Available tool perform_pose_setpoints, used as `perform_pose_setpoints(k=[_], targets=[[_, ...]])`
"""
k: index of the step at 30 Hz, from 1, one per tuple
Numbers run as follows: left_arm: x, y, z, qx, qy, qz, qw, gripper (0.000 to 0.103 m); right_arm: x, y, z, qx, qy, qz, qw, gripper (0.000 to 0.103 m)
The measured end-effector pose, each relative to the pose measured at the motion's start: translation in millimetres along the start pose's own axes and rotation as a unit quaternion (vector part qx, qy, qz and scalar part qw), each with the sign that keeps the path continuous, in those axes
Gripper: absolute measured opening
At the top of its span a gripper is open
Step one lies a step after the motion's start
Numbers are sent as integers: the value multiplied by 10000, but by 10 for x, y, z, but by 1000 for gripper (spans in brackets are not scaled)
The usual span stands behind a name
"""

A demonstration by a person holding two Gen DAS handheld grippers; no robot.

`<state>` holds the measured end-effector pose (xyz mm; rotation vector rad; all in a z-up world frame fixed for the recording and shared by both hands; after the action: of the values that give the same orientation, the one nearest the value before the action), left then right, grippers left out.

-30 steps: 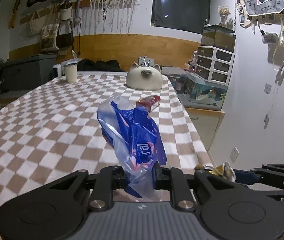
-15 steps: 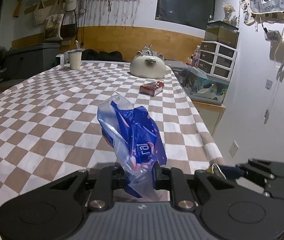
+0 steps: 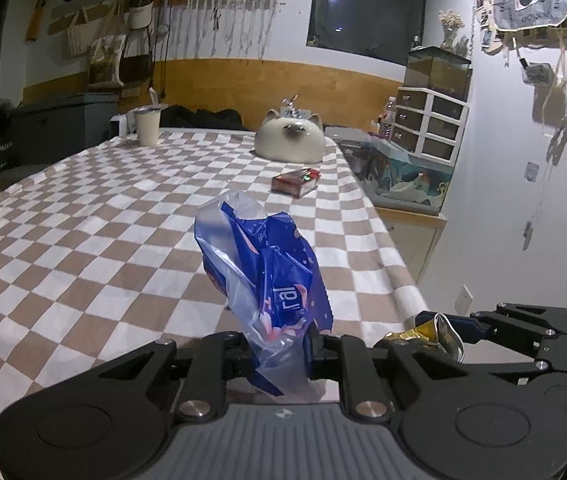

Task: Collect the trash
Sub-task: 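Close the right tool on the gold foil wrapper and lift it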

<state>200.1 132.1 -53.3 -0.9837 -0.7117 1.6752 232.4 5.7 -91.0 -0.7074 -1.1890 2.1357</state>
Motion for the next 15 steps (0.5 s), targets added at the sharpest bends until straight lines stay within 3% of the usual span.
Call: perform_pose_setpoints(k=[15], targets=[[-880,259,21,39,468,-378,9982,20,-662,217,755,-223,813,-454,9954,46]])
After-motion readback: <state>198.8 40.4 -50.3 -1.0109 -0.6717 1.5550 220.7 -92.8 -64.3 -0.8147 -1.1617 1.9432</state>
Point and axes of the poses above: each gripper's, at about its wrist camera, not at the fingertips, and z roughly against the way its jaws point, x to its left, y to its underside, the point moved 5 cm from there along -z, roughly the way its jaws point, and after that the axes turned 12 degrees about z, right-handed, at the moved point
